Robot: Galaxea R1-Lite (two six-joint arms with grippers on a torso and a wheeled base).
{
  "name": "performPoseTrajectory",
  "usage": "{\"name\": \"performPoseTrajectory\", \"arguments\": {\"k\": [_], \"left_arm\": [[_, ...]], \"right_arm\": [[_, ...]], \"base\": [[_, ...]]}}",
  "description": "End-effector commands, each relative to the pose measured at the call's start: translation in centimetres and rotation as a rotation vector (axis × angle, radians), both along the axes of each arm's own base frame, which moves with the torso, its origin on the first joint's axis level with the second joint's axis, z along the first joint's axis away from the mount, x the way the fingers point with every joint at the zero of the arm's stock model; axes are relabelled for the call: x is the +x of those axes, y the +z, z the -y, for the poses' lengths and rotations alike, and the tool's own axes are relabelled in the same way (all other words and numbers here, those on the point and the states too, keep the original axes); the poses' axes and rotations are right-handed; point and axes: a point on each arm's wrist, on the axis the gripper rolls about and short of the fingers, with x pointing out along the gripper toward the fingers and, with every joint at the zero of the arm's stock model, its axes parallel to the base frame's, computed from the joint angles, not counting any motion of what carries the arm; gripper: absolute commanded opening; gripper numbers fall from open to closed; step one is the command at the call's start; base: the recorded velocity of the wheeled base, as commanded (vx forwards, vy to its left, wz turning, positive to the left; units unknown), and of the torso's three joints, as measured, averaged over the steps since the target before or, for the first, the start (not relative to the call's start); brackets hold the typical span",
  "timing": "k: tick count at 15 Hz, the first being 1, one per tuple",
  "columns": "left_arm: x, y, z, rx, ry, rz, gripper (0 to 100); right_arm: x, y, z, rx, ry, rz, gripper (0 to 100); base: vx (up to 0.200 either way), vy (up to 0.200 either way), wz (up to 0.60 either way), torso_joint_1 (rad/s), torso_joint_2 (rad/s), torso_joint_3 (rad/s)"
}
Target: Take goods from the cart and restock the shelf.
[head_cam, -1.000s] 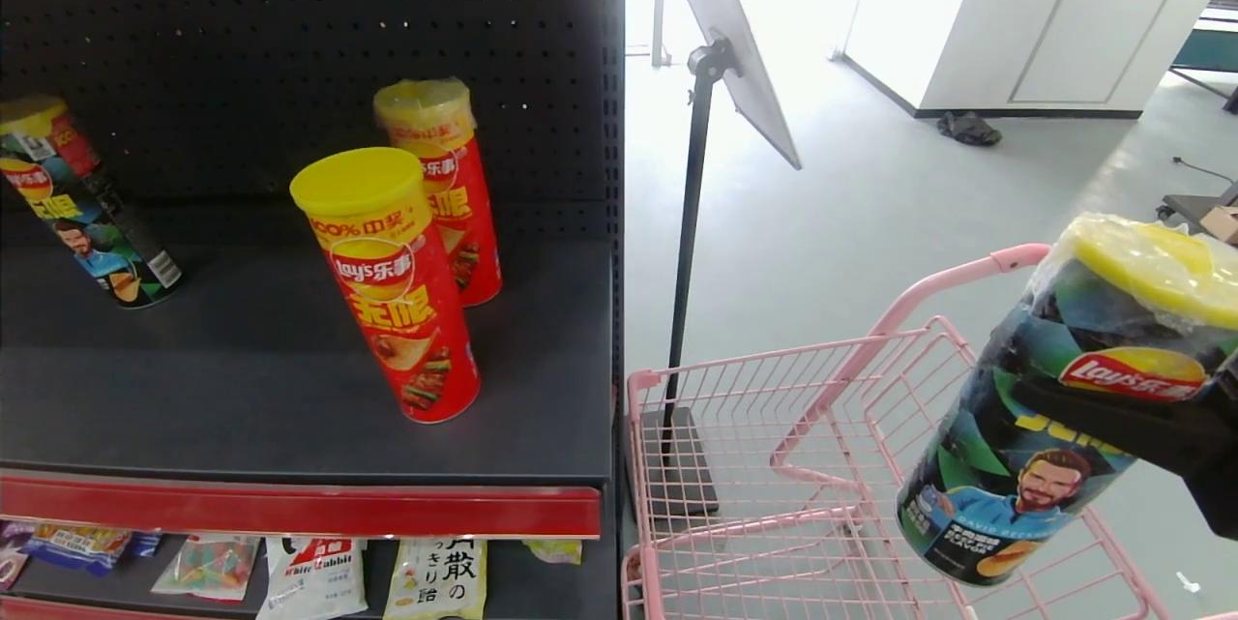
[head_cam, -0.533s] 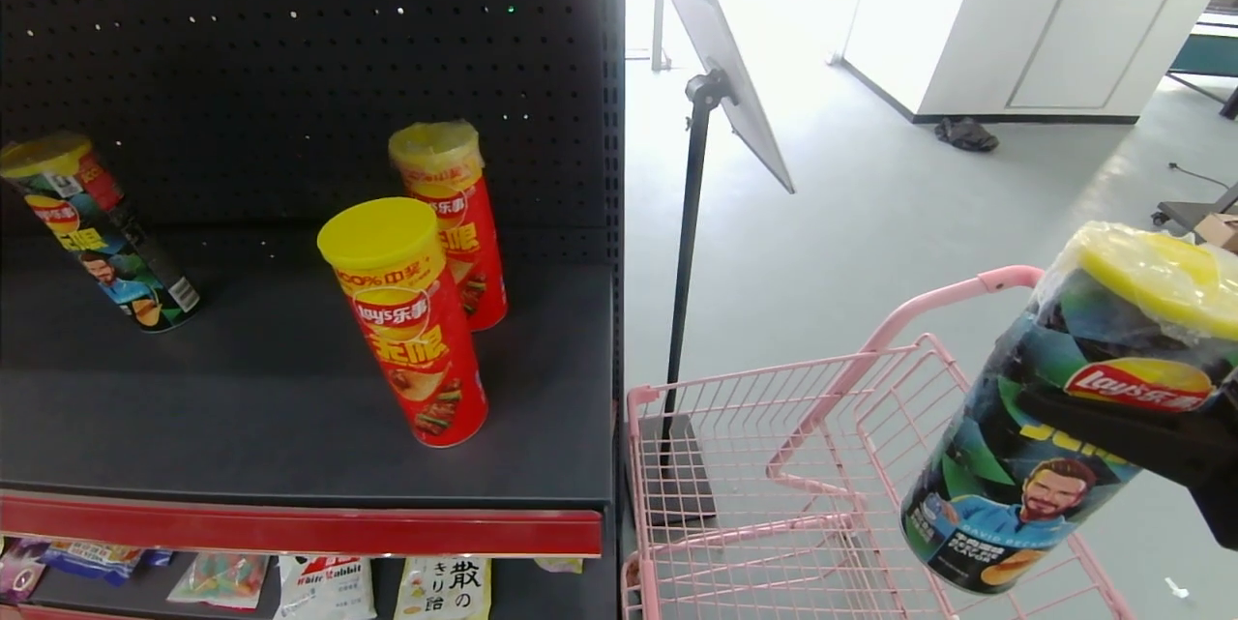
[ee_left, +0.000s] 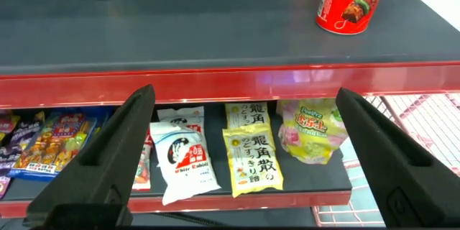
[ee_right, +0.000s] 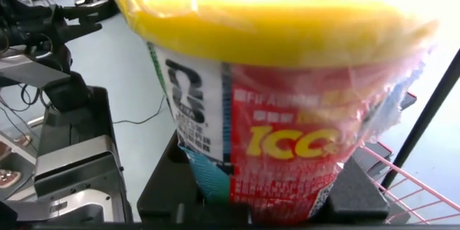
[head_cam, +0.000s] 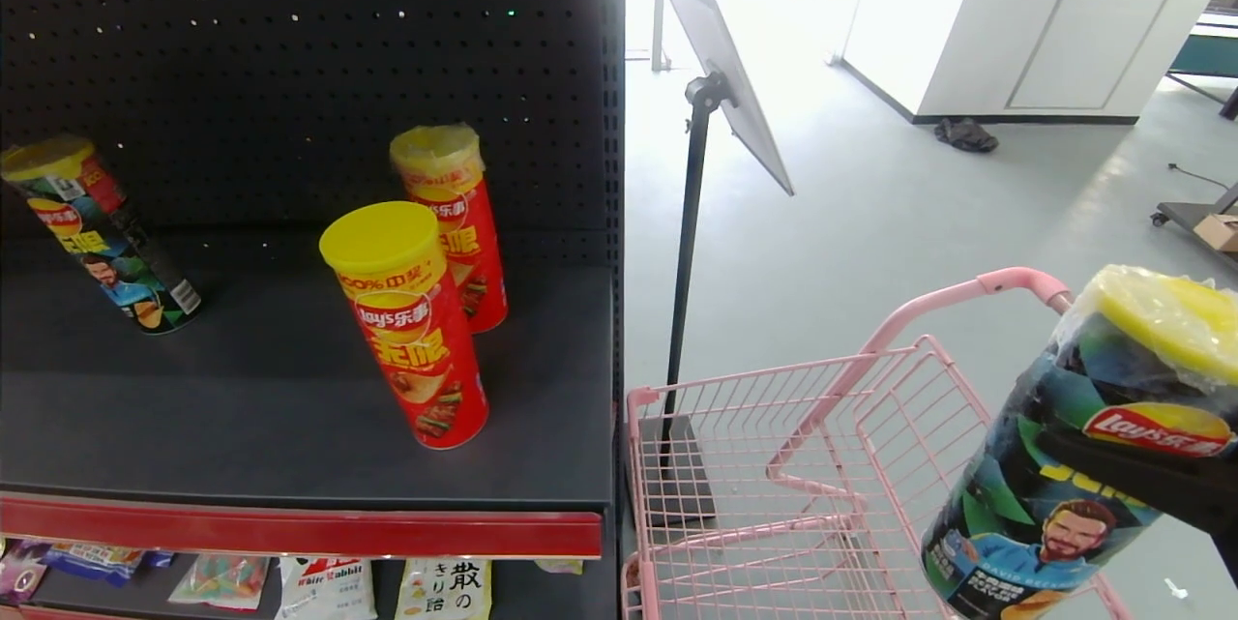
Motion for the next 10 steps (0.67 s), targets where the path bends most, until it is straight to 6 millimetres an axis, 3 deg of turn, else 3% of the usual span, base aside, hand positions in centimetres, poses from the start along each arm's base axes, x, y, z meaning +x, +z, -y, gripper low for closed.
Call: {"name": "performPoseTrajectory", "arguments": {"k": [1,9,10], "left_arm": [[0.0,0.0,0.0,0.000,0.000,0.000,100],[0.0,0.0,0.0,0.000,-0.003,0.000,100],[0.0,0.0,0.0,0.000,-0.003,0.000,100]], "right_arm": [[-0.1,0.0,0.4,0.000,-0.026,0.004,0],[-1.5,-0.3,0.7,0.000,-0.052,0.021,0],[-1.5,-0.4,0.8,-0.001,-0.053,0.015,0]], "base": [[0.000,0.000,0.00,0.000,0.00,0.000],[0.000,0.000,0.00,0.000,0.00,0.000],[0.000,0.200,0.00,-0.002,0.01,0.007]]}}
